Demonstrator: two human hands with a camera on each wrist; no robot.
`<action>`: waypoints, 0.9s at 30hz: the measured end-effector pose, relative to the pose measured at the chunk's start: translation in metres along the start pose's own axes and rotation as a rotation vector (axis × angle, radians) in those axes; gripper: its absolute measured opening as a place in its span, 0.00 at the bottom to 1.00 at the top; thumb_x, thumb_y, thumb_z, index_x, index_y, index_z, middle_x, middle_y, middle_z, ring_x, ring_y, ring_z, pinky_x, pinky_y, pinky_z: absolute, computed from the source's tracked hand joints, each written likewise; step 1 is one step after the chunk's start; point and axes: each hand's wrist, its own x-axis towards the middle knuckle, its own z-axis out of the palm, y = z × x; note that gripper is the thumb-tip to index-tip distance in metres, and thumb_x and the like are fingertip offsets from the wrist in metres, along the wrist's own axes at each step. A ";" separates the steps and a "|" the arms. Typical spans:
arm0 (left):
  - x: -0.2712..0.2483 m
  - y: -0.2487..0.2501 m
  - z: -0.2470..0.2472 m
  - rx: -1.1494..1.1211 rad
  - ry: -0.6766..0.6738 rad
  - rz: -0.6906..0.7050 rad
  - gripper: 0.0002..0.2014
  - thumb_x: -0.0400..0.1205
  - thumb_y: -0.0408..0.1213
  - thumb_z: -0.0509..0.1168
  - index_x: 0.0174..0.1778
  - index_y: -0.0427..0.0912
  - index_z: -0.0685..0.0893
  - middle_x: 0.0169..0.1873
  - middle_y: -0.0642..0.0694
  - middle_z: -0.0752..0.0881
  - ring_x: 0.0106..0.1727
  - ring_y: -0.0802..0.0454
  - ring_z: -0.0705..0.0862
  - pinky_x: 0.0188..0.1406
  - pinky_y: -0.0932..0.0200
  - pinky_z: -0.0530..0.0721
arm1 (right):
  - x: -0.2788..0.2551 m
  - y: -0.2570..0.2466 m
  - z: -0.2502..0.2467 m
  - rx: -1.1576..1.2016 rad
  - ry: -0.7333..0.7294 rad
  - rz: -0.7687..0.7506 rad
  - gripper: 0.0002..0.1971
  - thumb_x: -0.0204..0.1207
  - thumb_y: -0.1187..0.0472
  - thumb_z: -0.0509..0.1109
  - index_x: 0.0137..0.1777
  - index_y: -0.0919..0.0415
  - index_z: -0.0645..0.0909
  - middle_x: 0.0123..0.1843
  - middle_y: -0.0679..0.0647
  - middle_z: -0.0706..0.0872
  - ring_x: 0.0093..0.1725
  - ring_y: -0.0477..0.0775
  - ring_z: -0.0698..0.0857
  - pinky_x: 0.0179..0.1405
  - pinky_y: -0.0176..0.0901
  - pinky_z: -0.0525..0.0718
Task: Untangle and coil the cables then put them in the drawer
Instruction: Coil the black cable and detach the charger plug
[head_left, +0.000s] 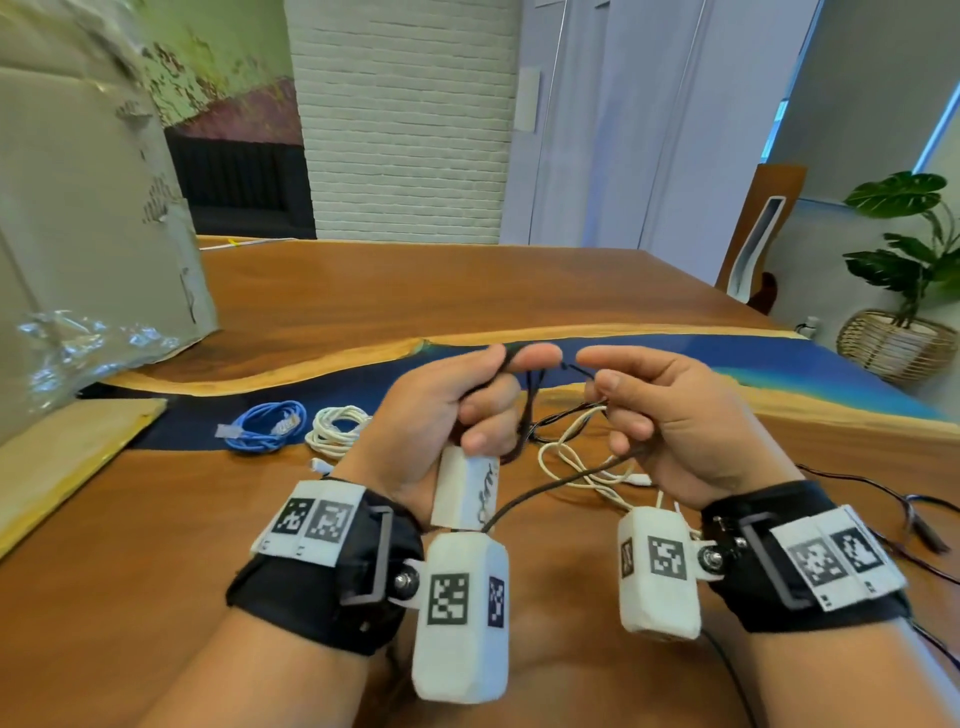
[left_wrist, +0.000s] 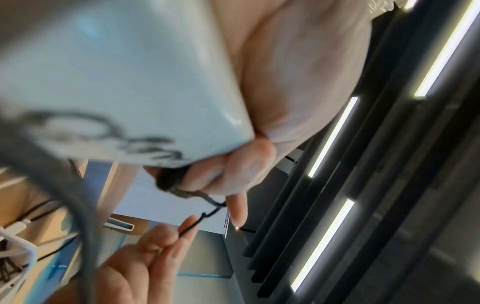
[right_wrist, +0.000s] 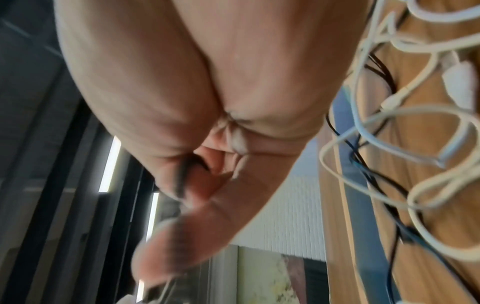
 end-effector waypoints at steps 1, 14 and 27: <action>0.001 0.002 -0.001 -0.054 0.004 0.025 0.20 0.89 0.40 0.54 0.63 0.32 0.86 0.22 0.54 0.65 0.17 0.61 0.65 0.21 0.66 0.62 | 0.000 0.002 0.003 0.044 -0.004 0.015 0.17 0.71 0.68 0.70 0.61 0.68 0.86 0.37 0.58 0.85 0.19 0.42 0.70 0.20 0.37 0.81; 0.011 -0.008 0.002 0.150 0.402 0.205 0.14 0.93 0.31 0.55 0.73 0.34 0.77 0.50 0.40 0.94 0.50 0.45 0.93 0.45 0.56 0.91 | -0.005 0.020 0.028 -1.034 -0.297 -0.027 0.17 0.84 0.49 0.71 0.40 0.57 0.93 0.35 0.53 0.92 0.36 0.54 0.85 0.48 0.52 0.86; 0.008 -0.014 0.006 0.990 0.263 -0.004 0.15 0.90 0.34 0.55 0.49 0.38 0.89 0.22 0.50 0.78 0.26 0.48 0.77 0.35 0.51 0.80 | -0.001 0.007 0.014 -0.154 -0.076 0.063 0.11 0.70 0.63 0.74 0.48 0.69 0.92 0.32 0.61 0.83 0.19 0.44 0.67 0.14 0.33 0.63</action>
